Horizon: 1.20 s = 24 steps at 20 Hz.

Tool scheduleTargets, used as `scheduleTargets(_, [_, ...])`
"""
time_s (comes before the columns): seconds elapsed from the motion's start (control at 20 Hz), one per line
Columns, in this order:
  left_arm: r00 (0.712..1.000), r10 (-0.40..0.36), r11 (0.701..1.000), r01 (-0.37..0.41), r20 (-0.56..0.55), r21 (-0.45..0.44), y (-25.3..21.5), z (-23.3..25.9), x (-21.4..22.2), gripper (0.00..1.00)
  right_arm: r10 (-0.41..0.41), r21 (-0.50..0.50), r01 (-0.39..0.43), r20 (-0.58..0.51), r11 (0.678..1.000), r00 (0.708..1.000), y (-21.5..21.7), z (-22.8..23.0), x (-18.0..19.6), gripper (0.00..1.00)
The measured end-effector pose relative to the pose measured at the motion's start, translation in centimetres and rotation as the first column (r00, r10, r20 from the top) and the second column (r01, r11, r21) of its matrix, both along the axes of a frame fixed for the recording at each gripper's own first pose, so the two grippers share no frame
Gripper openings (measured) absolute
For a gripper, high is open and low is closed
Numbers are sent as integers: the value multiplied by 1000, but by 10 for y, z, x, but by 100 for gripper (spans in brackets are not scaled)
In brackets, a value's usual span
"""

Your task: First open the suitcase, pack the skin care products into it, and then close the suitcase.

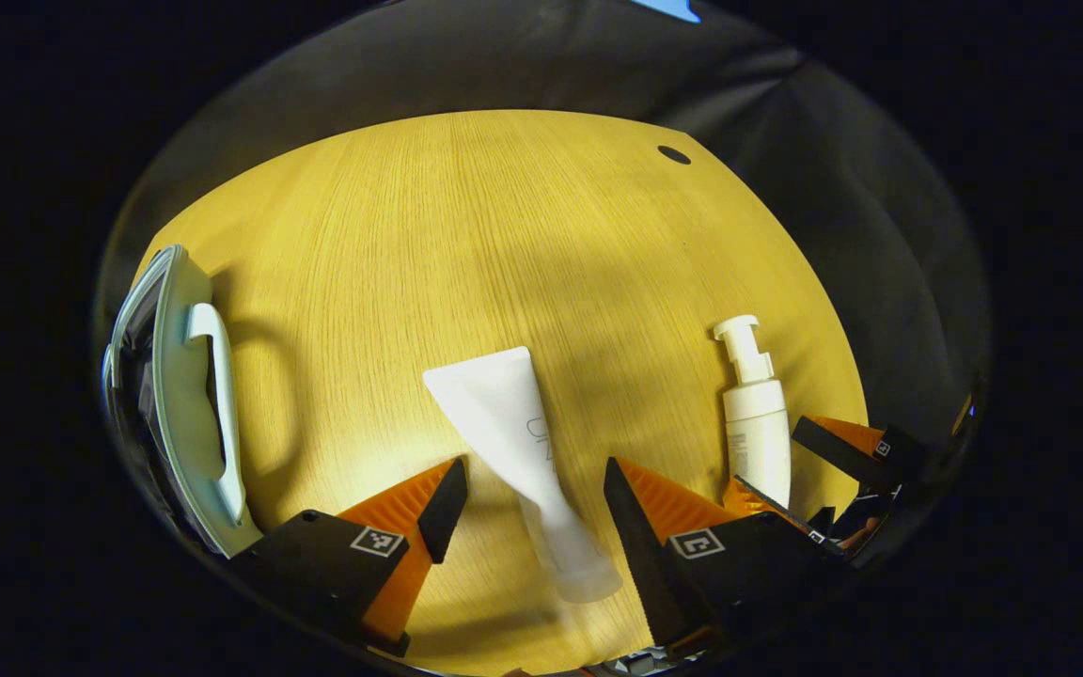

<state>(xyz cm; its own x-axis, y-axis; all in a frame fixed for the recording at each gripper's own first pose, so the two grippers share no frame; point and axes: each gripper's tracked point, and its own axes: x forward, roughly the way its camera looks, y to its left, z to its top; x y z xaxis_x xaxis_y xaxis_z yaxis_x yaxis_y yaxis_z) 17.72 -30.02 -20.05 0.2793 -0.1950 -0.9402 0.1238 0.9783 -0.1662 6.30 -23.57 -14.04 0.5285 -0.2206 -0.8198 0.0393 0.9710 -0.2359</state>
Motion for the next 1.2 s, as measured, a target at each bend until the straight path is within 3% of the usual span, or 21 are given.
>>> scheduleTargets(0.15, [1000,-14,1000,13,1,18,0,-5,3,87,-1,-5,1,-8,1000,1000,0,-4,4,96])
scheduleTargets(0.25, [1000,-27,999,26,8,29,1,-6,5,80,-10,0,10,-19,1000,1000,1,-8,5,88])
scheduleTargets(0.3, [999,-36,999,36,7,39,2,-6,5,75,-15,4,15,-30,1000,999,2,-10,5,92])
scheduleTargets(0.35, [999,-50,998,50,5,49,3,-6,5,76,-22,9,22,-42,1000,999,1,-12,3,89])
scheduleTargets(0.5, [996,-93,993,93,6,79,5,-8,5,54,-38,22,40,-69,999,997,3,-13,2,77])
scheduleTargets(0.65, [989,-148,985,146,18,89,0,-5,3,48,-33,21,35,-86,999,996,4,-15,1,69])
scheduleTargets(0.8, [967,-251,963,244,49,110,-11,2,3,36,-4,-4,4,-87,1000,996,5,-13,3,61])
scheduleTargets(0.9, [934,-350,933,341,75,116,-11,3,1,29,-4,-9,3,-94,1000,996,5,-12,1,60])
scheduleTargets(1.1, [931,-354,934,347,91,86,-12,1,-1,16,7,-19,-8,-81,1000,997,6,-10,3,56])
scheduleTargets(1.2, [915,-388,921,382,107,74,-14,3,-1,11,21,-27,-23,-74,999,997,7,-12,4,55])
